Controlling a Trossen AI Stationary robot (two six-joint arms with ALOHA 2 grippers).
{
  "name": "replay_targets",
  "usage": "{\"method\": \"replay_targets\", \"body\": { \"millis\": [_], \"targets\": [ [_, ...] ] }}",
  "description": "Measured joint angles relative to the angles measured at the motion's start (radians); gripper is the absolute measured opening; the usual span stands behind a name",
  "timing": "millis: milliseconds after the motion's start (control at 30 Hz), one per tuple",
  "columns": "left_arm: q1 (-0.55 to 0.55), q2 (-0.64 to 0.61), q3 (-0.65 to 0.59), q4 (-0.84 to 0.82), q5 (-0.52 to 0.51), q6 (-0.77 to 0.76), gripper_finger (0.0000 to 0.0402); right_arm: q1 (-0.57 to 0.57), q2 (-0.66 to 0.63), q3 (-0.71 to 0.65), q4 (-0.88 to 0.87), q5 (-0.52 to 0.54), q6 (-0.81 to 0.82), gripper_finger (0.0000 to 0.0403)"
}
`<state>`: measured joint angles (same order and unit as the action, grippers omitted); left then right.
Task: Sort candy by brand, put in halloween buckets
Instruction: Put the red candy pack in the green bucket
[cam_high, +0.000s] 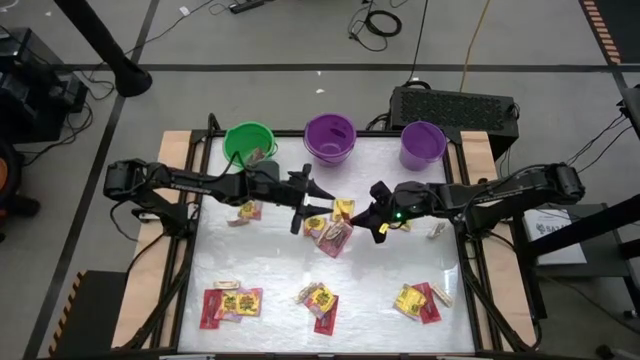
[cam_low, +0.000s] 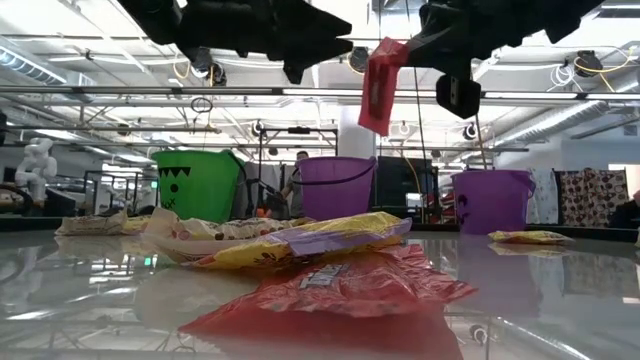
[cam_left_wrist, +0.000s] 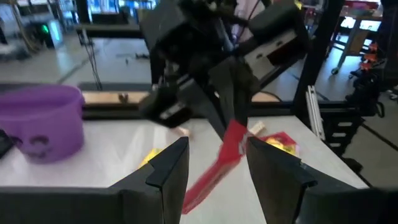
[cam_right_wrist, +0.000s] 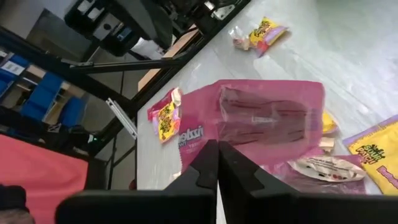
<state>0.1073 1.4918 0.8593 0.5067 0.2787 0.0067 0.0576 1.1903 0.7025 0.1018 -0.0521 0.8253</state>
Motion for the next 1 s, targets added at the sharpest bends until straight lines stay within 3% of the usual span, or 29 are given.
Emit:
{"method": "replay_targets", "body": {
  "millis": [267, 567, 833, 1000],
  "targets": [
    [-0.001, 0.004, 0.0, 0.011, -0.005, 0.03, 0.0169, -0.012, 0.003, 0.0, -0.001, -0.002, 0.0, 0.0],
    [-0.018, 0.146, 0.085, 0.015, -0.014, 0.053, 0.0169, -0.012, 0.003, 0.0, -0.002, -0.002, -0.003, 0.0],
    [-0.008, 0.154, 0.105, -0.006, 0.029, 0.026, 0.0166, -0.011, 0.003, 0.0, -0.003, -0.001, 0.006, 0.0],
    [-0.001, 0.185, 0.105, -0.009, 0.093, -0.051, 0.0139, -0.011, 0.003, 0.0, -0.004, -0.001, 0.001, 0.0]
  ]
}}
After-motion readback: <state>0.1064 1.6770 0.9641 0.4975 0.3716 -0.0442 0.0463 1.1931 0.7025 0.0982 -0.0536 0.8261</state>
